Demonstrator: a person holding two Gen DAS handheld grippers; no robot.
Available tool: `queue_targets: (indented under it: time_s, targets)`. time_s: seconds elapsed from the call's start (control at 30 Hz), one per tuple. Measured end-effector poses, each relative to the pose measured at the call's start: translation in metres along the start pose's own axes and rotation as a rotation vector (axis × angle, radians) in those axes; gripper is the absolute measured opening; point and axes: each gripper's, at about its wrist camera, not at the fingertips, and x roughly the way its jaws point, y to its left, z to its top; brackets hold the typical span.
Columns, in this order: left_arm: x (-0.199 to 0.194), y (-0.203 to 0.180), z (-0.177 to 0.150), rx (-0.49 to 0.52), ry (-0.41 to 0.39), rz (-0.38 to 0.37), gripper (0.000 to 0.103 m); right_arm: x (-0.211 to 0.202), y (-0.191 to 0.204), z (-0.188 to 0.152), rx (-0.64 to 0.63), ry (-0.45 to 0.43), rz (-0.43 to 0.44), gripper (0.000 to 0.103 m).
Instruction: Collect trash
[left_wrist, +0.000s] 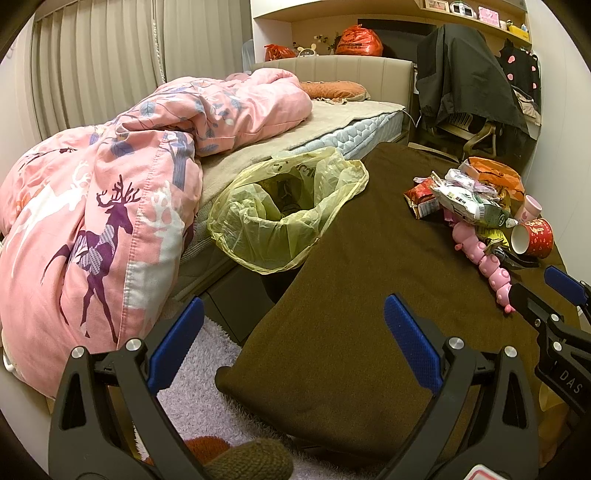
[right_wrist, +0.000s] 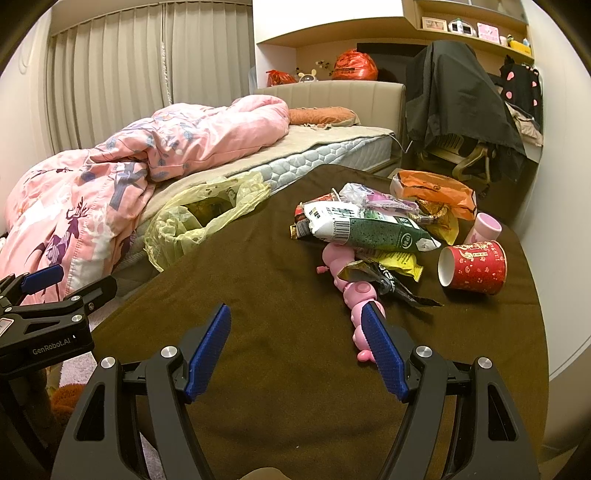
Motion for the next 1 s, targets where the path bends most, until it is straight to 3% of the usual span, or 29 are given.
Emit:
queue_targets:
  time_s: [0.7,0.83,1.0]
  targets:
    - [0.002,-0.004,0.001,0.009,0.003,-0.008,0.093,0.000,-0.001,0.000,-0.002,0.001,-0.003,0.069]
    - [0.009,-0.016,0.008,0.042,0.000,-0.071,0.093,0.005,-0.016,-0.003,0.003,0.015,-0.019,0.069]
    - [0.032,-0.041,0.024,0.093,0.006,-0.209,0.093,0.009,-0.057,0.006,0.028,0.024,-0.065,0.069]
